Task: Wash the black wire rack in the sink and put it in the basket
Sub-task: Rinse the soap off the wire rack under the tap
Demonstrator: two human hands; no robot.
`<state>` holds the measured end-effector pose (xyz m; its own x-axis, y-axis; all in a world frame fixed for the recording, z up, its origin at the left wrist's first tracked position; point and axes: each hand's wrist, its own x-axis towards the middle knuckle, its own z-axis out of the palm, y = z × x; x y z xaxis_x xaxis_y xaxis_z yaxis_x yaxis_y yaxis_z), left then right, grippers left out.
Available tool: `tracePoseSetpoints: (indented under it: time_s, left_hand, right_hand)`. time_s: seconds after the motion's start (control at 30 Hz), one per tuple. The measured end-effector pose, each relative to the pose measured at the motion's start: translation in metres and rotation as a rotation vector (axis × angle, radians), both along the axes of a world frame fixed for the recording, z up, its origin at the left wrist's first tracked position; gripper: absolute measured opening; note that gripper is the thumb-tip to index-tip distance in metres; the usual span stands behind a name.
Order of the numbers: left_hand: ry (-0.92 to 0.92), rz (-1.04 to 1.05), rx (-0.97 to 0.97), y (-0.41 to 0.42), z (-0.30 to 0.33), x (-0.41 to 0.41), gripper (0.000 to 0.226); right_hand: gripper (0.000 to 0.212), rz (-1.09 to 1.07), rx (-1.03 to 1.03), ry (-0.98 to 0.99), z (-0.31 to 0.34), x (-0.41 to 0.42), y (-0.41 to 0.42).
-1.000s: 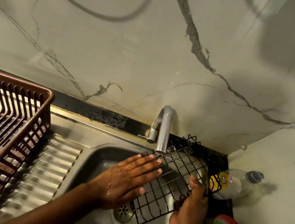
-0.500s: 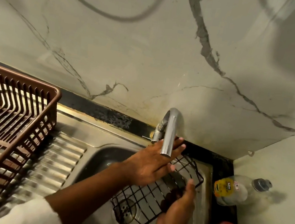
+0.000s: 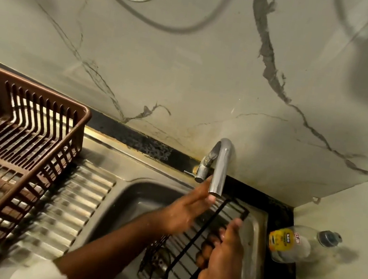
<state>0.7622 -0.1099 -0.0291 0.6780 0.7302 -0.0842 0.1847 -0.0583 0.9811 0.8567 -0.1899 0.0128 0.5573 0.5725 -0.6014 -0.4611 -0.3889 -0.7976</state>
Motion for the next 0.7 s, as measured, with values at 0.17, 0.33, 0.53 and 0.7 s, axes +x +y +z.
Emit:
tracePoseSetpoints:
  time_s: [0.17, 0.33, 0.53, 0.7]
  left_hand:
    - [-0.13, -0.104, -0.034, 0.03, 0.0, 0.01, 0.046]
    - [0.03, -0.082, -0.045, 0.01, -0.009, -0.015, 0.043]
    - [0.148, -0.155, 0.052, -0.01, -0.026, -0.045, 0.049]
    - [0.144, -0.079, 0.152, 0.034, 0.0, 0.017, 0.043]
  right_hand:
    - [0.056, -0.075, -0.044, 0.164, -0.008, -0.009, 0.005]
    - [0.046, -0.169, 0.035, 0.118, -0.006, 0.019, 0.028]
    - [0.043, -0.265, 0.054, 0.146, -0.015, 0.028, 0.028]
    - [0.048, -0.146, 0.016, 0.077, -0.011, -0.008, 0.025]
